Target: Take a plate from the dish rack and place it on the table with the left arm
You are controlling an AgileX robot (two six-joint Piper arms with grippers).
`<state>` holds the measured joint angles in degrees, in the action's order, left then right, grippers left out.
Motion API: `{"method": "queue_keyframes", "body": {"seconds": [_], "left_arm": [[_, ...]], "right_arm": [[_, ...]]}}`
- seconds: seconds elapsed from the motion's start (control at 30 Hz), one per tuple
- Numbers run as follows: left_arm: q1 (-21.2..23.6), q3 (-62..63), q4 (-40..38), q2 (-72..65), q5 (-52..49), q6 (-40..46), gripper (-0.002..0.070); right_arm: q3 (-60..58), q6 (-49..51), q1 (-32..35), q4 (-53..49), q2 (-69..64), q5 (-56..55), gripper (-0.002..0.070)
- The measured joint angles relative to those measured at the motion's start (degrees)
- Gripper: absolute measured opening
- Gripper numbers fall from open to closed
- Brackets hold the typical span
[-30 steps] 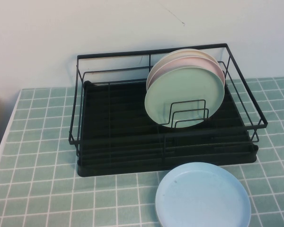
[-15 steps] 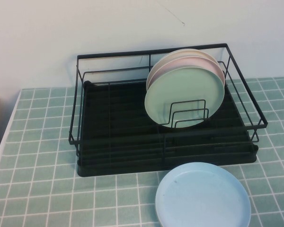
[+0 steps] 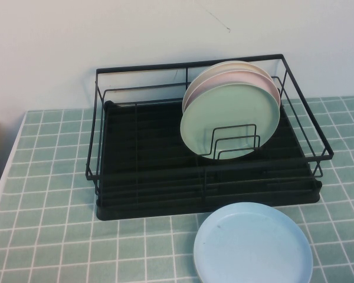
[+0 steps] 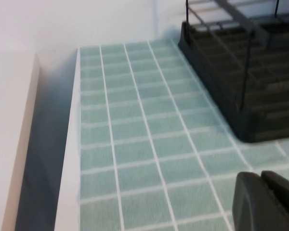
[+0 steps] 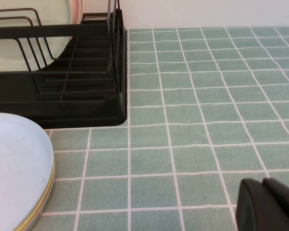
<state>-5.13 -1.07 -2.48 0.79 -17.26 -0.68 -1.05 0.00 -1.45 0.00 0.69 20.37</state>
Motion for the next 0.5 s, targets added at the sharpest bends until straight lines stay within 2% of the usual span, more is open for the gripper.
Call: {"method": "queue_keyframes", "body": {"seconds": [0.1,0.37,0.5], "left_arm": [[0.0,-0.2,-1.3,0.0,5.6,0.0,-0.0004],[0.0,-0.2,-4.4,0.0,38.5,0.0,-0.0004],[0.0,-0.2,-4.6,0.0,48.6,0.0,-0.0004]], "right_arm": [[0.0,0.0,0.0,0.0,0.0,0.0,-0.0001],[0.0,0.0,0.0,0.0,0.0,0.0,-0.0001],[0.0,0.0,0.0,0.0,0.0,0.0,-0.0001]]}}
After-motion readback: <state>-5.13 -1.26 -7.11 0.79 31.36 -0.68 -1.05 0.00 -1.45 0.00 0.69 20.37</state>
